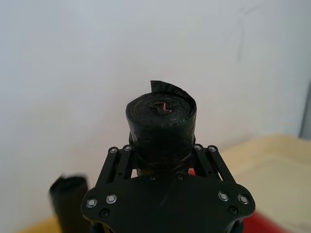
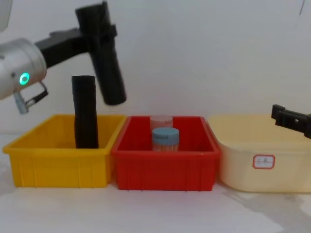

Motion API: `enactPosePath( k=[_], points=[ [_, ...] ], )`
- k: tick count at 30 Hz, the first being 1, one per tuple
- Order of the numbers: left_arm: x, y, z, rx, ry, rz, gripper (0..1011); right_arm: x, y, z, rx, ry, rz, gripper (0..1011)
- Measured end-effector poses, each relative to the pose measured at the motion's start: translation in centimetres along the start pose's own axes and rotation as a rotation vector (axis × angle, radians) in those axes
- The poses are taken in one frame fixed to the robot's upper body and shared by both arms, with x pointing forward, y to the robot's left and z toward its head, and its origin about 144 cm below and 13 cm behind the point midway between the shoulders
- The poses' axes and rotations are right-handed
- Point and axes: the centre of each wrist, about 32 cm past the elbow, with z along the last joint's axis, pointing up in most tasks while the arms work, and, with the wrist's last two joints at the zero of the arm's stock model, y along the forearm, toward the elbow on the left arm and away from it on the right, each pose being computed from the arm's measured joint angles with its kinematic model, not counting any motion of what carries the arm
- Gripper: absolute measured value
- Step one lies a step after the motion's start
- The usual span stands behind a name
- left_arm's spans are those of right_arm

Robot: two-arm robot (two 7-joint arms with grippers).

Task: Pick up the garbage bag with the one hand and transfer it to the other hand.

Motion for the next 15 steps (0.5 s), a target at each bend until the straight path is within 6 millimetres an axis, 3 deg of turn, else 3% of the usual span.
enactPosePath(
  k=[7, 15],
  points=[
    [-0.9, -1.7, 1.3, -0.081, 0.020, -0.099, 485, 0.0, 0.0, 0.0, 0.000, 0.000, 0.000, 1000],
    [-2.0, -3.4, 0.9, -0.095, 0.044, -0.205, 485, 0.0, 0.0, 0.0, 0.000, 0.000, 0.000, 1000]
  ],
)
